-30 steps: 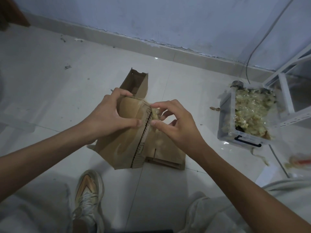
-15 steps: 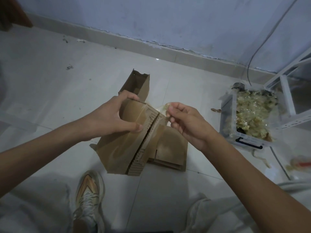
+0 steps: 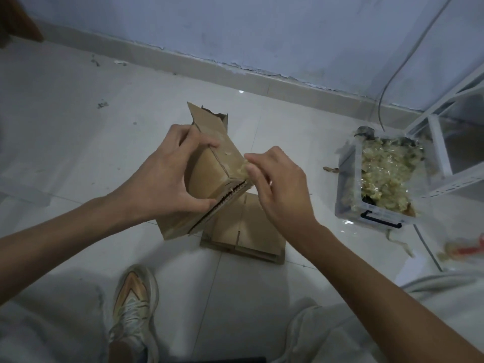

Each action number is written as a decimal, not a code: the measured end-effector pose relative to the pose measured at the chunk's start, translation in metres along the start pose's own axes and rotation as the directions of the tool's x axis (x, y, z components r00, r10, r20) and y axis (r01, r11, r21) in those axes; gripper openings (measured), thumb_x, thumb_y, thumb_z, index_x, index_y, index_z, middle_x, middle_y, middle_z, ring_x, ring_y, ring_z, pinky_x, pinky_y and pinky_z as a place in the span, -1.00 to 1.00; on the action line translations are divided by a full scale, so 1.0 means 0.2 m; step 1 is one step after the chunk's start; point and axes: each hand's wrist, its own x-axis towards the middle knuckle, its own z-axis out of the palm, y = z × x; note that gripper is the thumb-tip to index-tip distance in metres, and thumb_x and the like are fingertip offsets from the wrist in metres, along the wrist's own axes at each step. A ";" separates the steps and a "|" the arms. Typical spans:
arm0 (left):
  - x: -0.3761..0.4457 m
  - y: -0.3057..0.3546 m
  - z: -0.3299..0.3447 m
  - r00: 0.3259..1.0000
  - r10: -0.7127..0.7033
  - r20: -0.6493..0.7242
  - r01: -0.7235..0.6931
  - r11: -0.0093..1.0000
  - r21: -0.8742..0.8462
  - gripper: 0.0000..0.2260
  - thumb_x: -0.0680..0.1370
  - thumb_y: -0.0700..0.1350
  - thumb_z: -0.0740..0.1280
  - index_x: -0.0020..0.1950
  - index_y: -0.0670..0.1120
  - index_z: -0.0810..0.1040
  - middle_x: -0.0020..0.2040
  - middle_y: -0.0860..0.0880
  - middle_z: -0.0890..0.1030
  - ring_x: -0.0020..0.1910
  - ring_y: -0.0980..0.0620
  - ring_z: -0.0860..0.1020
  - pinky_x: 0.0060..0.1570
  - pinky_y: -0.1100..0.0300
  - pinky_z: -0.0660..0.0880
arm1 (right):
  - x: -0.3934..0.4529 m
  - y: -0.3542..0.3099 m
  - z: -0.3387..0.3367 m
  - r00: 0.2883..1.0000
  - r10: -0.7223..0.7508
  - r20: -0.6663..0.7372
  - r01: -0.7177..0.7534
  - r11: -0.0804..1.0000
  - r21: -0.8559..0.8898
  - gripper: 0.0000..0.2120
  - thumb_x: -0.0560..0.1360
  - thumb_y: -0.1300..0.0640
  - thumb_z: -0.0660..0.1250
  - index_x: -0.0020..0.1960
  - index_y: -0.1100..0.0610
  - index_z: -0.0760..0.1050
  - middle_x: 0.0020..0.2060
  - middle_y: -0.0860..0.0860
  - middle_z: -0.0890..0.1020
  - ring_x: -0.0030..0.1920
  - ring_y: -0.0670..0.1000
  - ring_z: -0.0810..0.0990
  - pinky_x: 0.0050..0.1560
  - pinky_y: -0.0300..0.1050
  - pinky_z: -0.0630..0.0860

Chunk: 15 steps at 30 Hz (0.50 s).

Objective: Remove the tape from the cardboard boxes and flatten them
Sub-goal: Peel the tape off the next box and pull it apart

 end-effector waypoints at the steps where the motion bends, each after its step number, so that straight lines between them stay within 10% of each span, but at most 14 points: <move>1: 0.00 0.01 0.01 1.000 0.000 -0.023 0.000 1.000 0.011 -0.14 0.20 0.31 0.54 0.45 0.22 0.33 0.35 0.09 0.25 0.24 0.29 0.32 0.18 0.32 0.38 | -0.01 0.00 0.01 1.000 -0.014 -0.011 0.014 0.999 0.036 -0.74 0.72 0.04 0.26 0.28 0.04 0.67 -0.09 -0.06 0.55 -0.12 -0.08 0.54 -0.15 -0.31 0.41; 7: -0.01 0.00 0.01 0.998 0.017 -0.057 -0.013 0.998 0.067 -0.12 0.21 0.13 0.67 0.46 0.15 0.36 0.40 -0.01 0.27 0.31 0.16 0.31 0.22 0.18 0.43 | 0.04 -0.02 -0.05 0.903 0.306 0.302 -0.428 0.715 0.552 -0.75 0.63 0.15 0.43 0.30 0.09 0.61 -0.13 0.01 0.64 -0.22 -0.08 0.57 -0.23 -0.15 0.52; 15: -0.03 -0.02 0.04 0.994 0.113 0.001 -0.112 0.986 0.121 -0.10 0.20 0.06 0.70 0.47 0.11 0.38 0.45 -0.08 0.24 0.40 -0.03 0.33 0.25 0.12 0.42 | 0.09 0.02 -0.10 0.799 0.219 0.561 -0.488 0.780 0.391 -0.87 0.55 0.11 0.53 -0.01 0.11 0.60 -0.24 -0.03 0.54 -0.21 0.02 0.43 -0.20 -0.18 0.44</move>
